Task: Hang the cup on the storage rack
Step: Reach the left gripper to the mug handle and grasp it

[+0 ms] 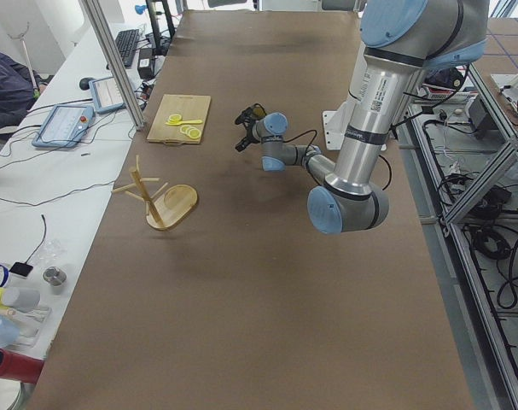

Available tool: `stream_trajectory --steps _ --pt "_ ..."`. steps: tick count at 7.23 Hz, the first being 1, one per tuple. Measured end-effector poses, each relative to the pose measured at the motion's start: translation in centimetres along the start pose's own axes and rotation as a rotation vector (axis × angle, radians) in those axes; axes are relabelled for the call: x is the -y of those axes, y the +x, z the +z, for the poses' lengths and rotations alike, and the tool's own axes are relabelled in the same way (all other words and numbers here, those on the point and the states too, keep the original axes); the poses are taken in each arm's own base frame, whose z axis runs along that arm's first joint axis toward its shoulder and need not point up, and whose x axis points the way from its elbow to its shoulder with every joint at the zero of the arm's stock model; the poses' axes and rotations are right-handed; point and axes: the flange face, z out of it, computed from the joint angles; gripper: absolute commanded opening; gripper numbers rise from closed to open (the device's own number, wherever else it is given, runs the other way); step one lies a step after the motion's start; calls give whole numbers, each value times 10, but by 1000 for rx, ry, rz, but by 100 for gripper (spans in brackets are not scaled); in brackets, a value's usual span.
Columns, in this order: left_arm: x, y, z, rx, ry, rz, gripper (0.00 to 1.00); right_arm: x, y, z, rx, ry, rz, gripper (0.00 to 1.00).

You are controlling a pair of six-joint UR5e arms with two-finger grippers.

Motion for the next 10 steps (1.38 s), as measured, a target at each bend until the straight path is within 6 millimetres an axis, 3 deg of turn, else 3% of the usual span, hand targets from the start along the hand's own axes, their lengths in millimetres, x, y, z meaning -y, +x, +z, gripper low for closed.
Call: stream_trajectory --steps 2,4,5,6,8,10 --pt "3 19 9 -7 -19 4 98 6 11 16 18 66 22 100" --pt "-7 26 17 -6 -37 10 97 8 6 10 31 93 32 100" --pt "-15 31 21 -2 -43 13 90 8 4 7 34 98 30 100" --pt "-19 35 24 1 -43 15 65 8 2 6 35 100 30 100" --pt "-16 44 26 -7 -36 16 62 8 2 5 36 102 29 100" --pt "-12 49 31 -12 -33 20 52 8 2 5 34 103 27 100"
